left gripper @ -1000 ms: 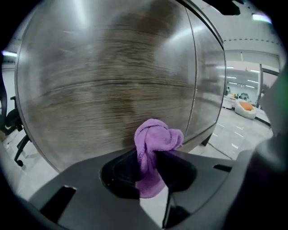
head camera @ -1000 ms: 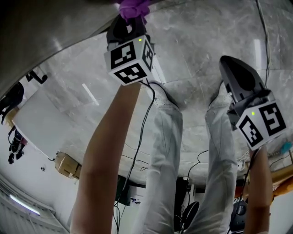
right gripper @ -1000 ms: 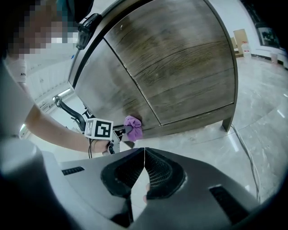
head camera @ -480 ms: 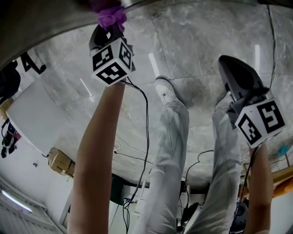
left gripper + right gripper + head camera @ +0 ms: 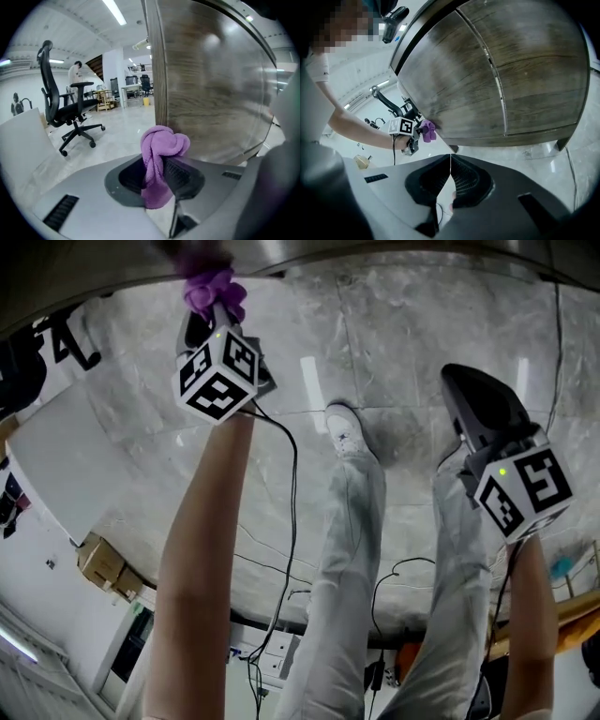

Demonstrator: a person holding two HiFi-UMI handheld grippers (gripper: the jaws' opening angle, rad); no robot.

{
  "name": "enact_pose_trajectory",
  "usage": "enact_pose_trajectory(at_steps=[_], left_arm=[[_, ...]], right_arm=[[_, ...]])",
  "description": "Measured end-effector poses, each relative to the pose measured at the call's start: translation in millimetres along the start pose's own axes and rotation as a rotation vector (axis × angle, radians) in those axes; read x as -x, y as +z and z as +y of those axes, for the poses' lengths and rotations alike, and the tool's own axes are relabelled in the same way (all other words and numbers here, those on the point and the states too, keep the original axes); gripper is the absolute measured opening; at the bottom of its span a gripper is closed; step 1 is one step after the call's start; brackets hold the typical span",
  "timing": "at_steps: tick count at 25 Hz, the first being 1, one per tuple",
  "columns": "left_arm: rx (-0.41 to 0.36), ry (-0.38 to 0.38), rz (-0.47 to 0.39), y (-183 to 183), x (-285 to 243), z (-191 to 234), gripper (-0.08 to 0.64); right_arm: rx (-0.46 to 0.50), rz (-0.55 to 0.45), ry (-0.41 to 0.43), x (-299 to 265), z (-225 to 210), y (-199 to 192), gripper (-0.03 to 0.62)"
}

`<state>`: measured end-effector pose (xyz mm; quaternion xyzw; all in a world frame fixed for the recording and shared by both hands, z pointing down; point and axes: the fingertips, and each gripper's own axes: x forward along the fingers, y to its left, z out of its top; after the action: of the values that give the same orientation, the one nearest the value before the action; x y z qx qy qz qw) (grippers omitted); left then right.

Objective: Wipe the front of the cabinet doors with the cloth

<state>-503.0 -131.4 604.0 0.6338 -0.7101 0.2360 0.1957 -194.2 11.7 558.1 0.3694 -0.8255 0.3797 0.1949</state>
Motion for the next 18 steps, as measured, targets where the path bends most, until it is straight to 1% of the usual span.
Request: enact_pose_trajectory(at_steps=[3, 6, 8, 11, 15, 18], left_arm=[[0.067, 0.03, -0.026, 20.3, 13.8, 6.3, 0.106], [0.108, 0.041, -0.036, 41.5, 31.6, 10.2, 0.104], [0.122, 0.042, -0.028, 57.0, 46.4, 12.6, 0.106], [0.138, 0.044, -0.046, 86.3, 65.1, 12.9, 0.106], [0.144, 0.017, -0.049, 124.2, 93.3, 7.4, 0.106], [0.173, -0.002, -0.056, 155.3, 116.3, 5.6, 0.104]], right_arm=[[0.046, -0.014, 0.013, 5.6, 6.6, 24.6, 0.028], [0.085, -0.022, 0.022, 17.4, 17.0, 52.2, 0.028], [0.099, -0.024, 0.023, 29.0, 27.2, 71.5, 0.028], [0.133, -0.044, 0.027, 44.3, 36.6, 104.2, 0.028], [0.146, -0.06, 0.022, 67.5, 51.8, 137.7, 0.028], [0.168, -0.068, 0.027, 85.8, 67.9, 158.8, 0.028]])
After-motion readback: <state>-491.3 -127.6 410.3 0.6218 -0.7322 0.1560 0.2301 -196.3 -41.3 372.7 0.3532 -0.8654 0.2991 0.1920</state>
